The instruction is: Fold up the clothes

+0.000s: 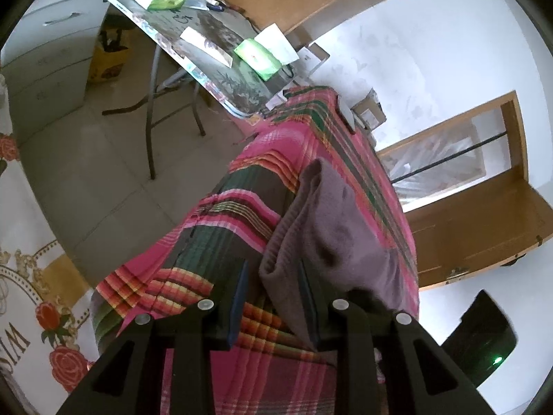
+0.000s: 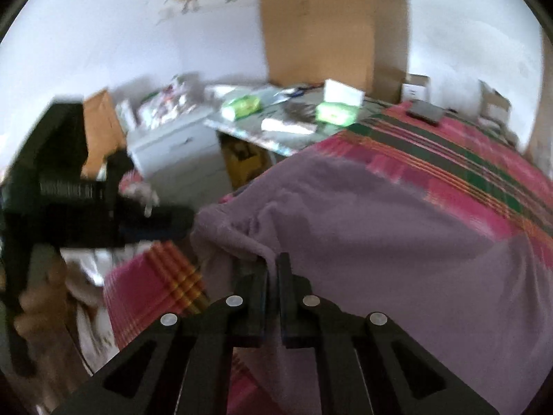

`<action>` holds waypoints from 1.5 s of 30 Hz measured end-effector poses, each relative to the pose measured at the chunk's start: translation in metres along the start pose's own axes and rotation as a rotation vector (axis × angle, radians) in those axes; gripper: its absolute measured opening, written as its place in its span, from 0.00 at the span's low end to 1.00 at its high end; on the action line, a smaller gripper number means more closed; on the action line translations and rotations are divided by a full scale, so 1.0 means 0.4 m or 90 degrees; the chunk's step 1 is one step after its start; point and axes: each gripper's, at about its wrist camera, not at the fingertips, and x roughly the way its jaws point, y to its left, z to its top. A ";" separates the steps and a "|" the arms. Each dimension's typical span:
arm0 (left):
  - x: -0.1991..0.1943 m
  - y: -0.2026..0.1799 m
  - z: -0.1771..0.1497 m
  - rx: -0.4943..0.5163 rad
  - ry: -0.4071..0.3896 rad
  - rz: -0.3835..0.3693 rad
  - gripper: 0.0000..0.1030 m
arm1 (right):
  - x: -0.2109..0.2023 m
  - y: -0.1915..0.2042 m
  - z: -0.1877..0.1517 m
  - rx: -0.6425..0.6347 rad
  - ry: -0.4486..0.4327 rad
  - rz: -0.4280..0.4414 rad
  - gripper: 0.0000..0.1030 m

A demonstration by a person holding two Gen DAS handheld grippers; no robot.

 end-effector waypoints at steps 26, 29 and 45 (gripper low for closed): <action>-0.013 0.011 -0.030 -0.002 -0.048 -0.009 0.07 | 0.002 0.061 -0.042 -0.063 0.019 0.067 0.05; 0.005 0.032 -0.031 -0.027 -0.032 -0.006 0.08 | 0.002 0.063 -0.048 -0.063 0.021 0.078 0.05; 0.029 -0.016 0.095 0.039 0.014 -0.045 0.36 | -0.005 0.089 -0.072 -0.089 0.047 0.109 0.20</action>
